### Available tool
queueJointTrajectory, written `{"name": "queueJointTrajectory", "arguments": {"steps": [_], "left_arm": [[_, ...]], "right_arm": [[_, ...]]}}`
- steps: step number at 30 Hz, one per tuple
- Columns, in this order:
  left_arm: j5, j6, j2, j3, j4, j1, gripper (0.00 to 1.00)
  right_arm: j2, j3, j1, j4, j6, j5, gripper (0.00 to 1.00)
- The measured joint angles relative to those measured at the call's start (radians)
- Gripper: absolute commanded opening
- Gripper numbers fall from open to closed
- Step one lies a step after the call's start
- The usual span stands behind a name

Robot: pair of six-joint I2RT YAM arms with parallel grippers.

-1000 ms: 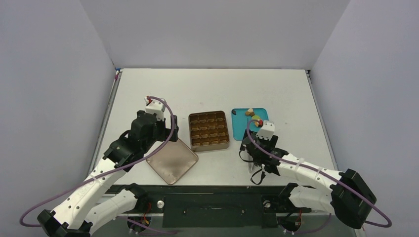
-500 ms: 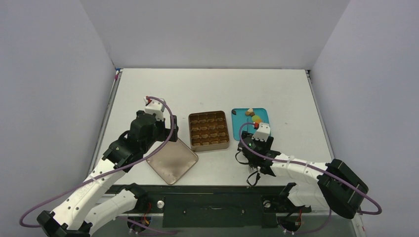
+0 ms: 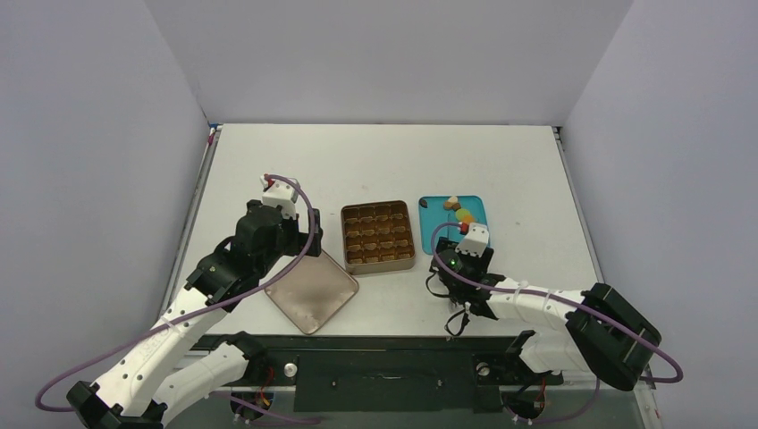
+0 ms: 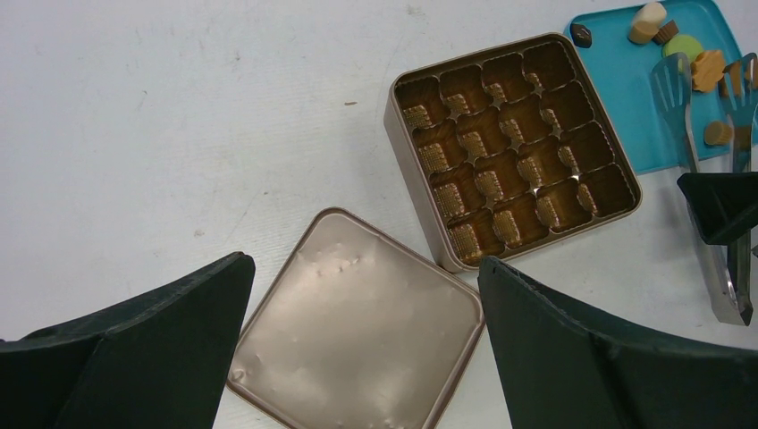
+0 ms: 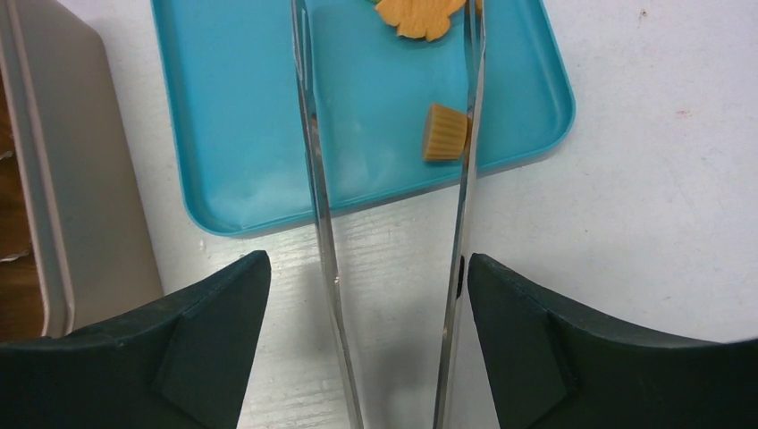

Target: Pack the cookies

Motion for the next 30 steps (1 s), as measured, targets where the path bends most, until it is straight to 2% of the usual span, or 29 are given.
{"name": "queueJointTrajectory", "arguments": {"steps": [16, 25, 30], "left_arm": [[0.000, 0.000, 0.000, 0.000, 0.000, 0.000, 0.97], [0.000, 0.000, 0.001, 0.000, 0.000, 0.000, 0.97], [0.000, 0.000, 0.002, 0.000, 0.000, 0.000, 0.97]], "right_arm": [[0.023, -0.046, -0.035, 0.053, 0.012, -0.017, 0.70], [0.056, -0.047, -0.035, 0.080, 0.011, -0.029, 0.62], [0.056, -0.047, -0.037, 0.086, 0.011, -0.033, 0.52]]}}
